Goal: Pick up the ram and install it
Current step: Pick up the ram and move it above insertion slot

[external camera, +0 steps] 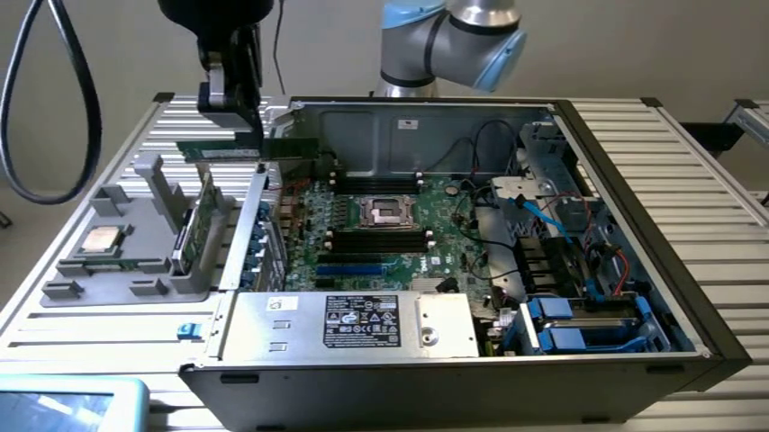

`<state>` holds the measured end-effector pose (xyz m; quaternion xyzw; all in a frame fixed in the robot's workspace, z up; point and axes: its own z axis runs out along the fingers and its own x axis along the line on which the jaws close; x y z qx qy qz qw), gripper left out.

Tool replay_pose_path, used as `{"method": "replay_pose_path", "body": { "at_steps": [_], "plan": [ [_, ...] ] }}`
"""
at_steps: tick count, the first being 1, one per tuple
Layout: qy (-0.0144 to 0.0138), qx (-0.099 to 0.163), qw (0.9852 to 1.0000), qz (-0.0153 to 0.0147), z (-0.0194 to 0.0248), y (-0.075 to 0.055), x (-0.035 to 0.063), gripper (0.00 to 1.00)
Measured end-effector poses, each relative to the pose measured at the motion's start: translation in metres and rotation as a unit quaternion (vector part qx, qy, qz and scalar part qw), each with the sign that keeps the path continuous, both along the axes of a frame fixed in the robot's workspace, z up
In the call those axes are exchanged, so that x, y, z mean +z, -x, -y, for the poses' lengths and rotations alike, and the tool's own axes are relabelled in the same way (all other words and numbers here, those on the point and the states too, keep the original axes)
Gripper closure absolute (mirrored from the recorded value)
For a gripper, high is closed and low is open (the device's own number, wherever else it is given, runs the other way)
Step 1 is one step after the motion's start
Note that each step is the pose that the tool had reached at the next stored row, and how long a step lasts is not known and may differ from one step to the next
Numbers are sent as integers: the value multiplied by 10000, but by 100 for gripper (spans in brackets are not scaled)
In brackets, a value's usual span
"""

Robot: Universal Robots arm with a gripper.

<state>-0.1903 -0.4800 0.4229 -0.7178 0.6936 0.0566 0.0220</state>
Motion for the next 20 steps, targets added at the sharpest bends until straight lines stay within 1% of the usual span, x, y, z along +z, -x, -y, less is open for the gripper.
{"method": "replay_pose_path", "body": {
  "at_steps": [7,9,11,15,16,18,20],
  "plan": [
    [-3,0,10000,-1,3,-294,-15,89],
    [-3,1,10000,-1,3,-384,-32,89],
    [3,0,10000,0,3,-456,-61,89],
    [24,0,10000,0,3,-562,-117,89],
    [36,0,10000,0,3,-587,-126,89],
    [83,0,10000,0,1,-622,-136,89],
    [87,-1,10000,-1,1,-622,-136,89]
  ]
}}
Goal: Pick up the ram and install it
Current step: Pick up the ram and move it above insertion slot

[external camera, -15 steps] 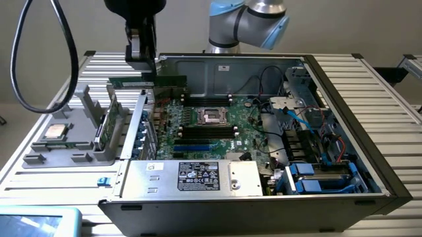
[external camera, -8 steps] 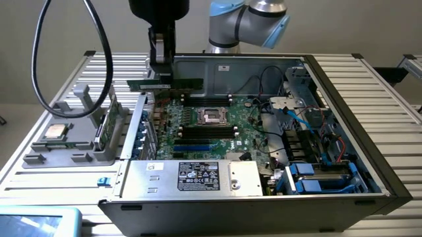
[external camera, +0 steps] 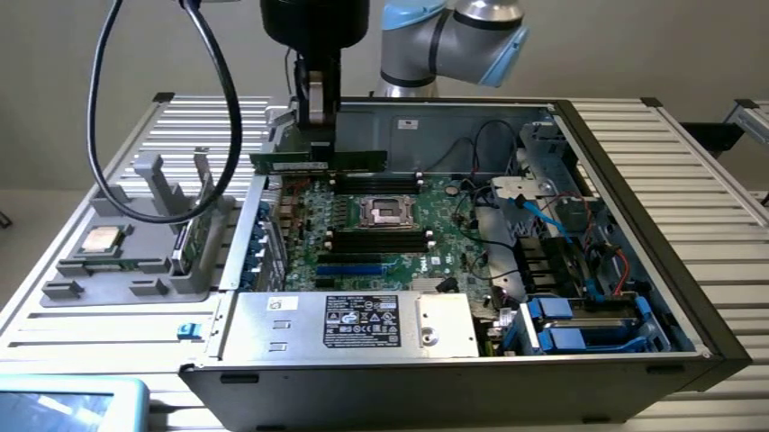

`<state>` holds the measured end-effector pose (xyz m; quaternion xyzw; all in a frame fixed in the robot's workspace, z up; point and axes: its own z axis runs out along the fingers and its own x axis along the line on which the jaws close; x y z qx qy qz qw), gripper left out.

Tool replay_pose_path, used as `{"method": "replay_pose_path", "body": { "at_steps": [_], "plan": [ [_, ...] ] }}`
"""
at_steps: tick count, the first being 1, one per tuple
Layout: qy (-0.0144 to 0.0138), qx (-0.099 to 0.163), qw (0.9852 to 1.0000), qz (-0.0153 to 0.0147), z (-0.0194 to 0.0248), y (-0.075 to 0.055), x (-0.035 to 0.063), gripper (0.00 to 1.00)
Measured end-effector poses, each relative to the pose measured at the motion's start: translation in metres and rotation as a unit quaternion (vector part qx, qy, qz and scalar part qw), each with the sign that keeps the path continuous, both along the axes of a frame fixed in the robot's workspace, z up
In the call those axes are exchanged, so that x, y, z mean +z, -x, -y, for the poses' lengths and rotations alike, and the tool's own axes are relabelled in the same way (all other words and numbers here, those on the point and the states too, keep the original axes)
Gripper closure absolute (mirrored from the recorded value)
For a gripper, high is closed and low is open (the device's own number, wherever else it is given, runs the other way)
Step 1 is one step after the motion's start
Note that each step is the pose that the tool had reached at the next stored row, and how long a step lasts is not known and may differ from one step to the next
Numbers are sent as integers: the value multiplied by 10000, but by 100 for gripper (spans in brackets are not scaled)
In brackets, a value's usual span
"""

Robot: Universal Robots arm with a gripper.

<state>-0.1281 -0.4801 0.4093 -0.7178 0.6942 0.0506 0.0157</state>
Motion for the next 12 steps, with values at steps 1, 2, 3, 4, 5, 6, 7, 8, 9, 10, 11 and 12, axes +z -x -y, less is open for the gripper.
{"method": "replay_pose_path", "body": {
  "at_steps": [1,2,3,4,5,6,7,8,9,10,11,12],
  "plan": [
    [0,0,10000,0,0,0,0,89],
    [9,0,10000,0,0,-1,0,89],
    [40,-4,10000,0,-1,-1,-1,89],
    [71,-8,10000,0,-1,-1,-4,89],
    [116,-16,9999,1,0,-1,-8,89],
    [161,-28,9999,3,0,-1,-11,89],
    [204,-42,9998,4,0,-1,-14,89],
    [237,-73,9997,4,0,-1,-18,89],
    [242,-121,9996,4,0,-2,-22,89],
    [242,-169,9996,3,-1,-3,-25,89],
    [242,-210,9995,3,-1,-5,-29,89],
    [243,-254,9994,1,-2,-8,-33,89]
  ]
}}
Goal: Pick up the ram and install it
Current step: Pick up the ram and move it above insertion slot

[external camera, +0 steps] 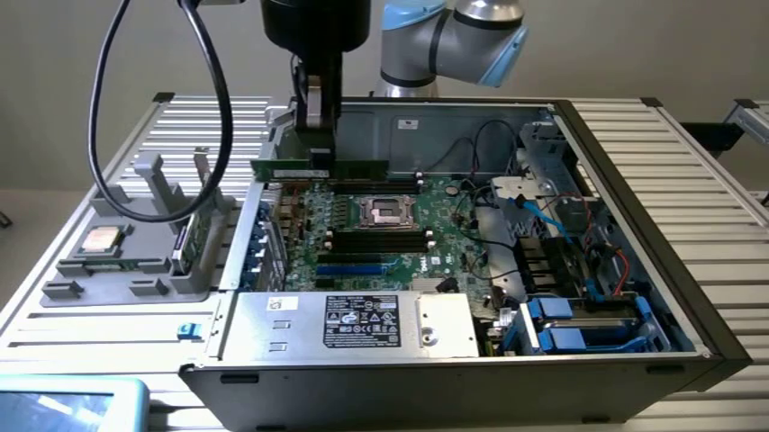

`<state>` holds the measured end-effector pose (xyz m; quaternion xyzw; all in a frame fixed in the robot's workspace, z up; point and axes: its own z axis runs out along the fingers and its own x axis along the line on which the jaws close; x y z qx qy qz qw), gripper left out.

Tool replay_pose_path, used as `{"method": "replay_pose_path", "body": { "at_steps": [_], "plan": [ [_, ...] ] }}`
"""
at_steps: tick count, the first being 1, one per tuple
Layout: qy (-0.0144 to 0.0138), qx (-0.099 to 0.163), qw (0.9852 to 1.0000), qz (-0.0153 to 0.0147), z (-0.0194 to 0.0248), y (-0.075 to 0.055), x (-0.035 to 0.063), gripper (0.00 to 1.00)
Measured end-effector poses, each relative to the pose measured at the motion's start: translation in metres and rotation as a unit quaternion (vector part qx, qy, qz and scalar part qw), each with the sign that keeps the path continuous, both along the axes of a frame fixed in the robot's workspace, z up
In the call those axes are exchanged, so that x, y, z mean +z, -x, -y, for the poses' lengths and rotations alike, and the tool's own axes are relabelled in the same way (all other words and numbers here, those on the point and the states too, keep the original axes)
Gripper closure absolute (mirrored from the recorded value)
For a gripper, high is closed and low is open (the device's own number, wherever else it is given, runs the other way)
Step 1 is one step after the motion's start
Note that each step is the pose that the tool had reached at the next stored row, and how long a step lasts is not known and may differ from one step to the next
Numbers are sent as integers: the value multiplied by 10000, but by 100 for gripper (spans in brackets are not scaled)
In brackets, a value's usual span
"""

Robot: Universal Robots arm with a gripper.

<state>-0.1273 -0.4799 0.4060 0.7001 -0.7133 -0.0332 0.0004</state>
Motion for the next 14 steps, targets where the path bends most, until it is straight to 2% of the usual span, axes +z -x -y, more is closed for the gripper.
{"method": "replay_pose_path", "body": {
  "at_steps": [4,9,14],
  "plan": [
    [1,-152,9999,-1,-4,-24,-21,89],
    [0,-165,9999,0,-10,-49,-25,89],
    [0,-166,9999,0,-11,-256,-32,89]
  ]
}}
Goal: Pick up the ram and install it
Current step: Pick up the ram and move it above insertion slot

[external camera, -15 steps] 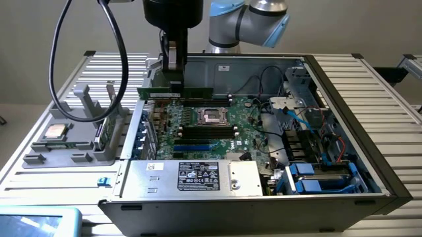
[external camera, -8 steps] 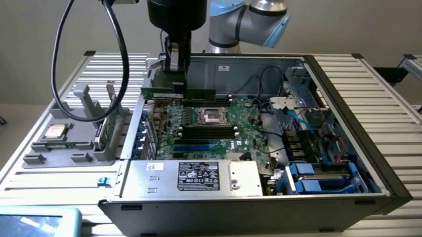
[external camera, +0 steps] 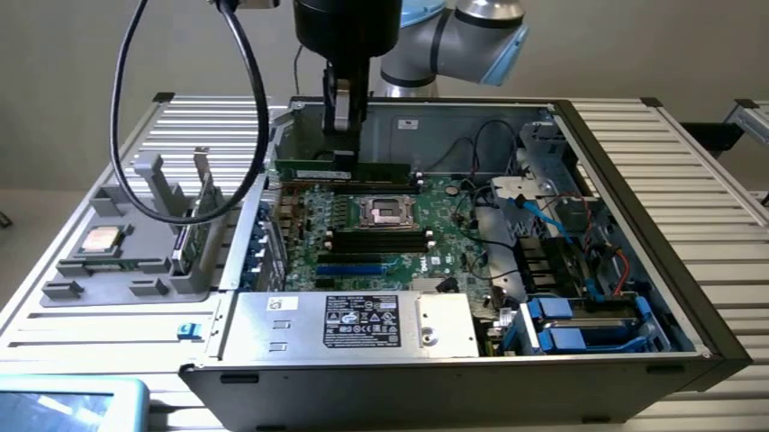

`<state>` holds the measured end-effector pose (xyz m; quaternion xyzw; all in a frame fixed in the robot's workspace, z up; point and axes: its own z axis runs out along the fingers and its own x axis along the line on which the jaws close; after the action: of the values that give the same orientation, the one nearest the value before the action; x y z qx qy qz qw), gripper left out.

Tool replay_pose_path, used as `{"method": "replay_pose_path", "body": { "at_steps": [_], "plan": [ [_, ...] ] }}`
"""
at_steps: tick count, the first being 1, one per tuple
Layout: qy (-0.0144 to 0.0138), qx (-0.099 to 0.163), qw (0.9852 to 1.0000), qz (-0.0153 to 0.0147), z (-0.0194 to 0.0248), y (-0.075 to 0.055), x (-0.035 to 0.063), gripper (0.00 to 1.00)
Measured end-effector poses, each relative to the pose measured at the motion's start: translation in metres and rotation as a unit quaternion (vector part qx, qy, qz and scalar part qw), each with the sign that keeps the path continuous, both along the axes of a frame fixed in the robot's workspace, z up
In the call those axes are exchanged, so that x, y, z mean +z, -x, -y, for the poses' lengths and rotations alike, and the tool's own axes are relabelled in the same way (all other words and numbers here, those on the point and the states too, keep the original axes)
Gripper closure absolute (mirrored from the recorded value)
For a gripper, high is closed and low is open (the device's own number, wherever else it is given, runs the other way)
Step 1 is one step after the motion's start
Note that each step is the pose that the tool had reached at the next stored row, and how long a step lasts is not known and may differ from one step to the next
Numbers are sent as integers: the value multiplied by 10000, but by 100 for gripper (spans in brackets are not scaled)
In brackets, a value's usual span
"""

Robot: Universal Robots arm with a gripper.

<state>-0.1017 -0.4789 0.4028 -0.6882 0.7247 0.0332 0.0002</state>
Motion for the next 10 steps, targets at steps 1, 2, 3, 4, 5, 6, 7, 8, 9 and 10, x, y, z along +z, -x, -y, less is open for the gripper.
{"method": "replay_pose_path", "body": {
  "at_steps": [1,2,3,4,5,6,7,8,9,10],
  "plan": [
    [0,0,10000,0,0,-44,-1,89],
    [0,0,10000,0,-1,-89,-1,89],
    [0,0,10000,0,-1,-134,-2,89],
    [0,0,10000,0,-2,-180,-3,89],
    [0,1,10000,1,-2,-219,-4,89],
    [1,1,10000,0,-2,-231,-3,89],
    [1,0,10000,0,-2,-231,-3,89],
    [1,0,10000,0,-2,-231,-3,89],
    [1,0,10000,0,-2,-231,-3,89],
    [-1,-1,10000,0,-6,-232,-4,89]
  ]
}}
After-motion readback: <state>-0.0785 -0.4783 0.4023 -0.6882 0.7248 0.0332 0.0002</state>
